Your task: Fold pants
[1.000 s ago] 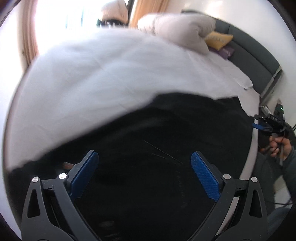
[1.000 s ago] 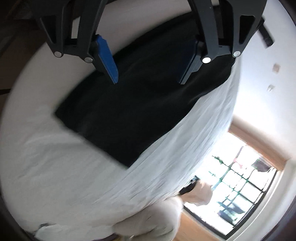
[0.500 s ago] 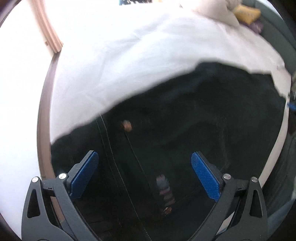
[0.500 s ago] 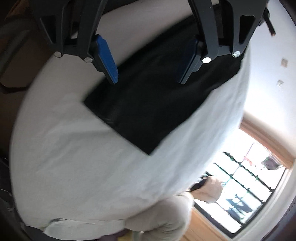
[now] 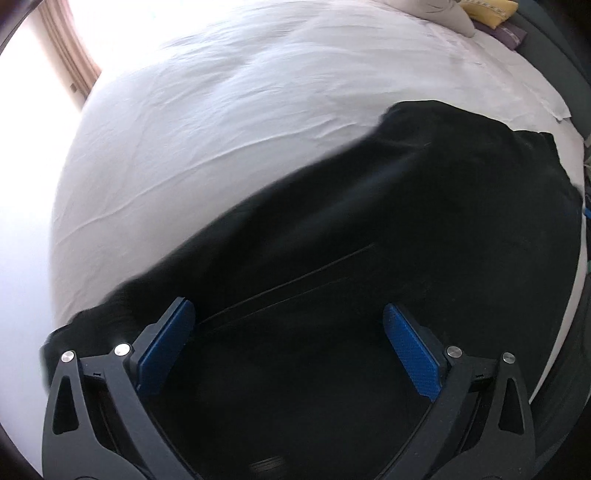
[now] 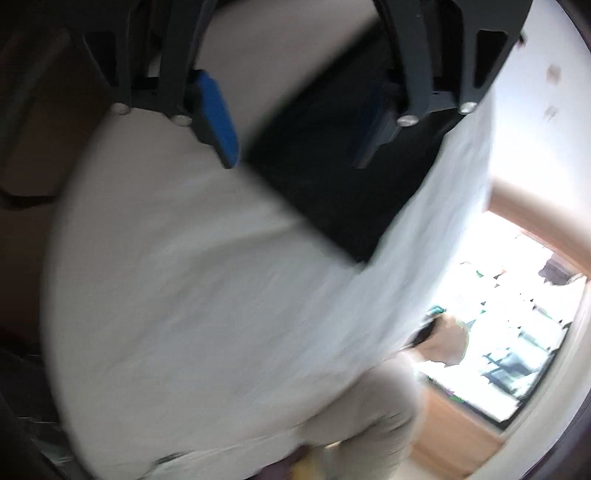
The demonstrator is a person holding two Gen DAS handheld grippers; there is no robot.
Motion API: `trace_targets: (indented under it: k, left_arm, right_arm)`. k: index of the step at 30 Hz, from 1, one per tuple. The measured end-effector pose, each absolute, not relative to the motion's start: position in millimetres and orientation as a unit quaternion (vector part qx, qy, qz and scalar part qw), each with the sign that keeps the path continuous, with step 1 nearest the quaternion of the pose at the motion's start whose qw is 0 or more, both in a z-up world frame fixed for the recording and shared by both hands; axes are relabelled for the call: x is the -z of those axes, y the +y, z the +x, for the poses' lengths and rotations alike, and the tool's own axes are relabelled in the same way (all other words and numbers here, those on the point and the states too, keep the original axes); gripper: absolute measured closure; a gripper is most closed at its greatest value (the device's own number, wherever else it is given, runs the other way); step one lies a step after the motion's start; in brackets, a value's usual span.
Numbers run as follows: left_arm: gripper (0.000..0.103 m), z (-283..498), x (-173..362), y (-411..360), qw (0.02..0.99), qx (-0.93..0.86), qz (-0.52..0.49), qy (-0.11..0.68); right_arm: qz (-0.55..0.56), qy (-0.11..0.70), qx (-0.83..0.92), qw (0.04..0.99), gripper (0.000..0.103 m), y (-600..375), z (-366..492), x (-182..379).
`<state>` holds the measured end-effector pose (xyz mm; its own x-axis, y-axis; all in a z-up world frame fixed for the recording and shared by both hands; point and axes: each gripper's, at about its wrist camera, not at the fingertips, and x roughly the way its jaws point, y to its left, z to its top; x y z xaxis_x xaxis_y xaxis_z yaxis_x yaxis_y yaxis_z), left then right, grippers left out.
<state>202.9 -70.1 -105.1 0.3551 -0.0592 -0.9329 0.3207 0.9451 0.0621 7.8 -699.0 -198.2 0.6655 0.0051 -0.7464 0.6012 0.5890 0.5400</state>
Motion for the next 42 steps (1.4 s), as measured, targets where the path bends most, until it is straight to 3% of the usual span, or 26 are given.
trace_targets:
  k: [6,10,16,23,25,27,30,36,42]
  left_arm:
    - [0.0,185,76,-35,0.83,0.047,0.1,0.546]
    - [0.0,187,49,-85,0.844,0.106,0.077,0.52]
    - [0.0,206,106,-135,0.795,0.158,0.116,0.575]
    - [0.0,188,99,-130,0.806,0.157,0.106,0.562]
    - [0.0,188,98,-130,0.807,0.153,0.105,0.56]
    - [0.0,191,98,-131,0.809,0.151,0.105,0.559]
    - [0.0,191,110,-160,0.81,0.15,0.105,0.557]
    - [0.0,195,109,-149,0.815,0.151,0.07,0.555]
    - [0.0,192,100,-139,0.82,0.157,0.028,0.55]
  right_arm:
    - [0.441,0.349,0.154,0.813,0.031,-690,-17,189]
    - [0.463,0.367,0.139,0.795,0.031,-673,-7,199]
    - [0.515,0.356,0.153,0.764,0.029,-676,0,219]
    - [0.536,0.34,0.145,0.759,0.028,-688,10,226]
    - [0.535,0.333,0.127,0.766,0.033,-688,16,224]
    - [0.545,0.338,0.108,0.76,0.051,-686,26,229]
    - [0.547,0.342,0.108,0.757,0.064,-685,31,235]
    - [0.581,0.317,0.102,0.743,0.09,-692,23,247]
    - [0.555,0.306,0.11,0.765,0.095,-685,18,238]
